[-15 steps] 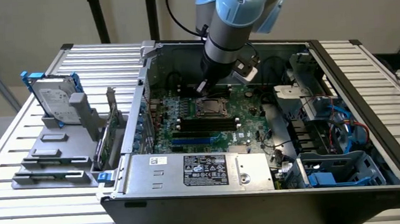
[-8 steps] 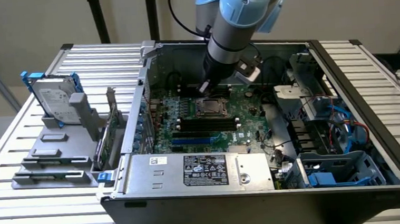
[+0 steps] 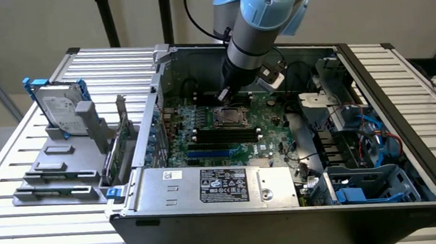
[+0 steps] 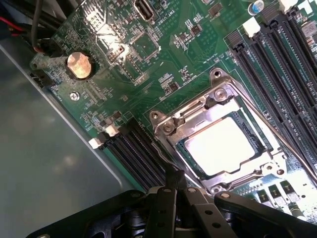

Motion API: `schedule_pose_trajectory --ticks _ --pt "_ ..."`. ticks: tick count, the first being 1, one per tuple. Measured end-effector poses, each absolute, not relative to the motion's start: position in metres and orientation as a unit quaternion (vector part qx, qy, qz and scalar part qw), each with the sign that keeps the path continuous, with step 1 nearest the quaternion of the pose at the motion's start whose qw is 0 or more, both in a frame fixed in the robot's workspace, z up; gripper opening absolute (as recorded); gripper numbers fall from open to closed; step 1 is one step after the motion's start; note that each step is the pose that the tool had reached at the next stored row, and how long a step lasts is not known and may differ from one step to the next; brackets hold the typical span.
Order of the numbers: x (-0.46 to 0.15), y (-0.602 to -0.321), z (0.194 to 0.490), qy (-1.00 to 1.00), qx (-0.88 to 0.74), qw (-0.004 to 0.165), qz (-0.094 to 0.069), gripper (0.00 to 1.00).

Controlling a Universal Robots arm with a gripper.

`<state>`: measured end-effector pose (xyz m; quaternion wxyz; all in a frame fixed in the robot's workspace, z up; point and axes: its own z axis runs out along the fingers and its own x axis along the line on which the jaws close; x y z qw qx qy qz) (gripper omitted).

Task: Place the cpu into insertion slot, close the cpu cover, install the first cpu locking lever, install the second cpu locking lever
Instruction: 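Install the first cpu locking lever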

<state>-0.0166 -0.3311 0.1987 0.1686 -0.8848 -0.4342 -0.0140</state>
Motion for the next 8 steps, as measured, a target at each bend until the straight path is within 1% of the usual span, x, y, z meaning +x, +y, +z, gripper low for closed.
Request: schedule_pose_trajectory --ticks 8 --pt "-0.0166 -0.3295 0.1978 -0.434 -0.885 0.169 -0.014 0.11"
